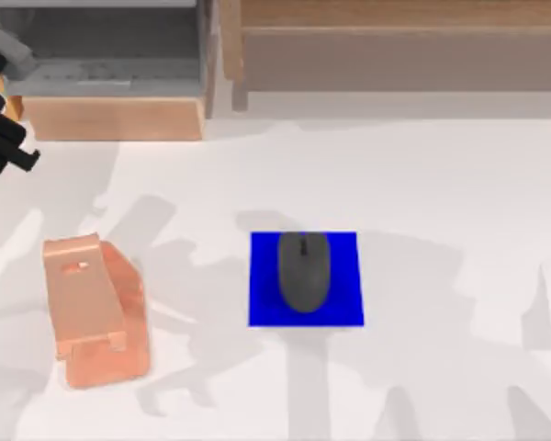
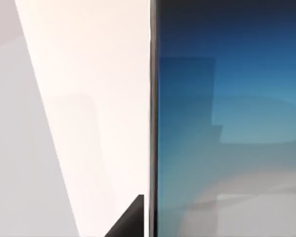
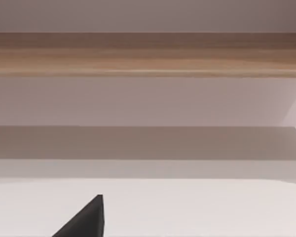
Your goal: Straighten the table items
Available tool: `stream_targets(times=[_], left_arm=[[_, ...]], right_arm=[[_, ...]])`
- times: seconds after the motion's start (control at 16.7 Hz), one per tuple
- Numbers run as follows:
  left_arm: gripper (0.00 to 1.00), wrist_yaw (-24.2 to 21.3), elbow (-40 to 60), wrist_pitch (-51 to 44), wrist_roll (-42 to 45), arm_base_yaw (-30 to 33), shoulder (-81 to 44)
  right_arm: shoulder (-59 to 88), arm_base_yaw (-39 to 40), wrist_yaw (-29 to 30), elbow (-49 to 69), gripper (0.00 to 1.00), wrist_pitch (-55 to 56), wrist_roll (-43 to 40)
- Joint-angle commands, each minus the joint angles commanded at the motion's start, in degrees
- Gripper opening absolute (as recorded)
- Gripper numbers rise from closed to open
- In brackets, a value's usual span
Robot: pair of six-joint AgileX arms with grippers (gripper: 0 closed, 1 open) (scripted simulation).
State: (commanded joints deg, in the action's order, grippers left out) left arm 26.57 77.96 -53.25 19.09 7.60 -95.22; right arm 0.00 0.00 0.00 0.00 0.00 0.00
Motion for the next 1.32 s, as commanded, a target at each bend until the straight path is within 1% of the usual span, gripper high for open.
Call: stream_targets(times=[0.24,0.42,0.6,0.72,0.84,0.96,1.08,1.32], left_arm=[[0.00,13.57,-7.51,1.56,-26.49,18.76,13.77],[0.00,21.98,-15.61,3.01,-45.46,32.24,23.17],[0.00,28.09,-25.04,4.53,-61.55,43.80,30.83],[0.00,30.80,-31.21,5.40,-69.91,49.79,34.70],[0.00,32.48,-36.41,6.03,-75.92,54.07,37.36],[0.00,33.40,-39.87,6.37,-79.54,56.65,38.80],[0.00,33.70,-41.07,6.46,-80.77,57.56,39.22],[0.00,33.60,-40.93,6.38,-80.62,57.32,38.97]], right_arm=[[0.00,0.00,0.00,0.00,1.00,0.00,0.00],[0.00,0.00,0.00,0.00,1.00,0.00,0.00],[0.00,0.00,0.00,0.00,1.00,0.00,0.00],[0.00,0.00,0.00,0.00,1.00,0.00,0.00],[0.00,0.00,0.00,0.00,1.00,0.00,0.00],[0.00,0.00,0.00,0.00,1.00,0.00,0.00],[0.00,0.00,0.00,0.00,1.00,0.00,0.00],[0.00,0.00,0.00,0.00,1.00,0.00,0.00]])
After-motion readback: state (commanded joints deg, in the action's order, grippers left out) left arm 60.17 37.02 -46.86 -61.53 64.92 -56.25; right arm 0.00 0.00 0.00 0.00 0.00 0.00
